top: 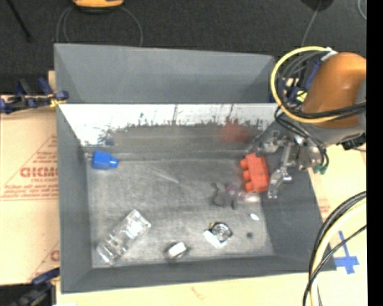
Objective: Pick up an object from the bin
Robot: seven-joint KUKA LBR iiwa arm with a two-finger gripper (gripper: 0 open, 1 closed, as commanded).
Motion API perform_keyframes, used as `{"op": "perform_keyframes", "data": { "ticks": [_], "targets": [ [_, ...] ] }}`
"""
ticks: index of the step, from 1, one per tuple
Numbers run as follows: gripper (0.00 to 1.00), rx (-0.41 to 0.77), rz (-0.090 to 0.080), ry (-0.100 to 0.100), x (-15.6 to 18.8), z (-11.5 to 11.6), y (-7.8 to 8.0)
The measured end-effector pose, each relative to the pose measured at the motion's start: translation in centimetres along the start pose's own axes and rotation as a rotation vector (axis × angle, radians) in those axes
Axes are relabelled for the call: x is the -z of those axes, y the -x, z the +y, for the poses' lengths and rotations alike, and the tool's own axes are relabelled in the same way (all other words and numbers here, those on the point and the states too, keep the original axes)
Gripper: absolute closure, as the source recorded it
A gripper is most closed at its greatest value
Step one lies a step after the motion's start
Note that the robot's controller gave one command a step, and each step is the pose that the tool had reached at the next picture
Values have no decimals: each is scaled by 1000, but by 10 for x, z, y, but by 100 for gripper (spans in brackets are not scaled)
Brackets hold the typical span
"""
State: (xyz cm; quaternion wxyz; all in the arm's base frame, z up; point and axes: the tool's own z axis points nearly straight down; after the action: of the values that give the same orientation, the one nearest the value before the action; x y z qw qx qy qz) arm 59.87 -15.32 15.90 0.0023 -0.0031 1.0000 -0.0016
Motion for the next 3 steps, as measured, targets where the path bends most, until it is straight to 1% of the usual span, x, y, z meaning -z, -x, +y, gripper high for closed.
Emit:
{"op": "perform_keyframes", "data": {
  "ticks": [1, 2, 3],
  "targets": [
    [0, 158, 5, 6, -71, 5, -27],
    [0, 355, -13, -5, -84, 60, -82],
    [0, 314, -4, 4, -78, 101, -79]
  ]
}}
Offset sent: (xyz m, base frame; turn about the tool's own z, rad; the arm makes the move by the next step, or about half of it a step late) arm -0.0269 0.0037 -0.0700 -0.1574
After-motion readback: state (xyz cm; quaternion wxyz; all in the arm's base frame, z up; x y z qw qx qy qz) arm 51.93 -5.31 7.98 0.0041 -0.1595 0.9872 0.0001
